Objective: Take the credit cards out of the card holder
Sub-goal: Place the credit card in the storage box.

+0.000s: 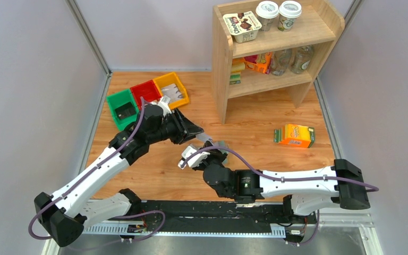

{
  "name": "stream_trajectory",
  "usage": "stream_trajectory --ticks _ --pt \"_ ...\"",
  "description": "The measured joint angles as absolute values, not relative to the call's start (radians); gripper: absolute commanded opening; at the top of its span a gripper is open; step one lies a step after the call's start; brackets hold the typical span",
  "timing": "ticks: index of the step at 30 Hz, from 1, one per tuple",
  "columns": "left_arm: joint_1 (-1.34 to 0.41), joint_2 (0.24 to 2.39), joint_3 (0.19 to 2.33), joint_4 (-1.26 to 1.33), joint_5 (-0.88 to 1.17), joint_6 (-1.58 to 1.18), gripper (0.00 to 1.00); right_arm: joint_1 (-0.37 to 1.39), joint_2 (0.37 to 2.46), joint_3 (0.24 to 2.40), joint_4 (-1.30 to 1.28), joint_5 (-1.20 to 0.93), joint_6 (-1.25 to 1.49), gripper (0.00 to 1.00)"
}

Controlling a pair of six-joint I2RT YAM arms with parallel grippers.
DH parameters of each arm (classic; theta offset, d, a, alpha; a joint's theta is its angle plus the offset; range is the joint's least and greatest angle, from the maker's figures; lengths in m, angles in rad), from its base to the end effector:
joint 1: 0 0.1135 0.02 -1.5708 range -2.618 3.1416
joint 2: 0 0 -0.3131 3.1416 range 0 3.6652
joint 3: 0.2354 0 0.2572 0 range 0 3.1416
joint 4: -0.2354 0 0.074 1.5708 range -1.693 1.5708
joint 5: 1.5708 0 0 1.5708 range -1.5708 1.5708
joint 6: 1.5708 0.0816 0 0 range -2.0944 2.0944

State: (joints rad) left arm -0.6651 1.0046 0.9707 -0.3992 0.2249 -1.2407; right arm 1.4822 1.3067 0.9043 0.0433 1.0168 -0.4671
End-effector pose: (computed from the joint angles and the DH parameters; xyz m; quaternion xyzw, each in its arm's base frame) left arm 0.1803 -0.1645 0.3648 -0.1797 0.8199 -0.4911 0.2330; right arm 0.0958 0.2940 0.3319 -0.4386 0.6325 -0.1079 0.6292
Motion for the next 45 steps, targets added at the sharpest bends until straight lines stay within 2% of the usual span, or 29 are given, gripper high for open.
stream_trajectory --ticks 1,2,3,7,8,12,17,18,21,32,38,45 --pt "-0.665 1.009 0.967 -0.398 0.228 -1.242 0.16 1.484 1.311 0.904 0.049 1.017 -0.472 0.0" --pt "-0.665 1.013 0.963 -0.395 0.228 -1.243 0.12 1.485 1.314 0.904 0.052 1.02 -0.477 0.0" --pt "-0.665 1.016 0.958 -0.394 0.228 -1.242 0.0 1.485 1.316 0.904 0.055 1.022 -0.48 0.01" --pt "-0.654 1.017 0.94 -0.371 0.237 -1.235 0.0 1.485 1.316 0.904 0.045 1.025 -0.477 0.08" --pt "-0.651 1.015 0.933 -0.361 0.241 -1.232 0.0 1.484 1.316 0.904 0.041 1.022 -0.472 0.15" --pt "-0.628 0.995 0.877 -0.307 0.255 -1.212 0.0 1.484 1.311 0.904 0.024 0.998 -0.43 0.6" --pt "-0.587 0.952 0.782 -0.233 0.25 -1.153 0.0 1.477 1.258 0.904 -0.018 0.965 -0.343 0.91" --pt "-0.578 0.939 0.766 -0.224 0.245 -1.137 0.0 1.473 1.244 0.904 -0.03 0.958 -0.323 0.94" --pt "-0.55 0.897 0.734 -0.207 0.227 -1.073 0.0 1.437 1.183 0.905 -0.099 0.92 -0.224 1.0" --pt "-0.415 0.851 0.704 -0.08 0.096 -0.836 0.0 1.145 0.905 0.847 -0.285 0.608 0.229 1.0" --pt "-0.336 1.032 0.744 0.011 -0.005 -0.776 0.0 1.109 0.784 0.762 -0.309 0.548 0.352 1.0" --pt "-0.26 1.377 0.936 0.081 -0.077 -0.747 0.0 1.103 0.723 0.68 -0.36 0.555 0.393 1.0"
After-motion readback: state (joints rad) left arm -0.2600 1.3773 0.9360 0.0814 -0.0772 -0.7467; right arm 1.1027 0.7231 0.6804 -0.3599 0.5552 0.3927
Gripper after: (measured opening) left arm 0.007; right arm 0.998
